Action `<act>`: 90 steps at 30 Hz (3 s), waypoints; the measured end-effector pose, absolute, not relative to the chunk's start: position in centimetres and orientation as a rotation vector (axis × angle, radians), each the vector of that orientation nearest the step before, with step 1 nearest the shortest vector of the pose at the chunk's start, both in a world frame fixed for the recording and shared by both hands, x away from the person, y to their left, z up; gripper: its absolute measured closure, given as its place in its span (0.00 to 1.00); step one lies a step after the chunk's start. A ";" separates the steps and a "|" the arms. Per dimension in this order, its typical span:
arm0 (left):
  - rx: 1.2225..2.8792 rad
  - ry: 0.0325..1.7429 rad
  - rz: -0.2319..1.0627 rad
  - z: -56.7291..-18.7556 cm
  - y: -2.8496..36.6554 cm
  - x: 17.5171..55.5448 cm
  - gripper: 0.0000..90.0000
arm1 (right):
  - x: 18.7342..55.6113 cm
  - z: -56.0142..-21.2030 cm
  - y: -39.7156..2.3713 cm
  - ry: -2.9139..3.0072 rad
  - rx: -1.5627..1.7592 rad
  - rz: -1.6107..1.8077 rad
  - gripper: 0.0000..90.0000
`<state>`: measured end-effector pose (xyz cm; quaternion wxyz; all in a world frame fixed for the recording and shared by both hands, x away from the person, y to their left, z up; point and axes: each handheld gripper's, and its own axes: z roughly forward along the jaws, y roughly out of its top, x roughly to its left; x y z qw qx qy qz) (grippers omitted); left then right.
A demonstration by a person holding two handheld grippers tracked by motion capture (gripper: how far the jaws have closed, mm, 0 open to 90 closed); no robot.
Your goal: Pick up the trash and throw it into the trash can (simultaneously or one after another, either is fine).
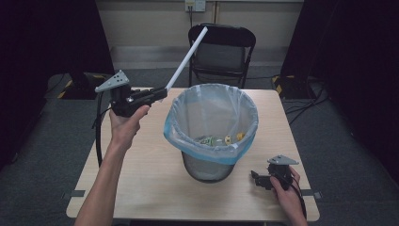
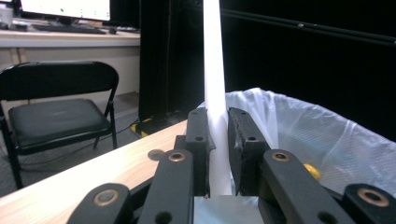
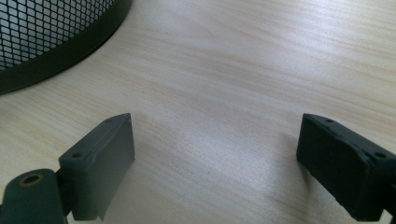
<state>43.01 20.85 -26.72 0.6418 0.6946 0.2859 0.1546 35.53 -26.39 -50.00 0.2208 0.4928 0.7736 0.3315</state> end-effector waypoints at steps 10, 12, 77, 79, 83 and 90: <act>1.608 0.596 0.349 -25.6 18.9 42.7 0.88 | 35.5 -50.0 -26.4 2.139 1.362 0.917 0.12; 1.613 0.585 0.340 -25.5 18.6 42.7 0.88 | 35.5 -50.0 -26.4 2.138 1.362 0.917 0.12; 1.631 0.637 0.301 -26.9 19.3 43.4 0.24 | 35.5 -50.0 -26.4 2.138 1.362 0.917 0.12; 1.633 0.632 0.312 -27.1 19.7 43.2 0.23 | 35.5 -50.0 -26.4 2.138 1.361 0.916 0.12; 1.626 0.653 0.325 -27.5 20.3 43.2 0.19 | 35.5 -50.0 -26.4 2.138 1.361 0.916 0.12; 1.627 0.675 0.324 -28.2 21.4 43.1 0.17 | 35.5 -50.0 -26.4 2.138 1.362 0.917 0.12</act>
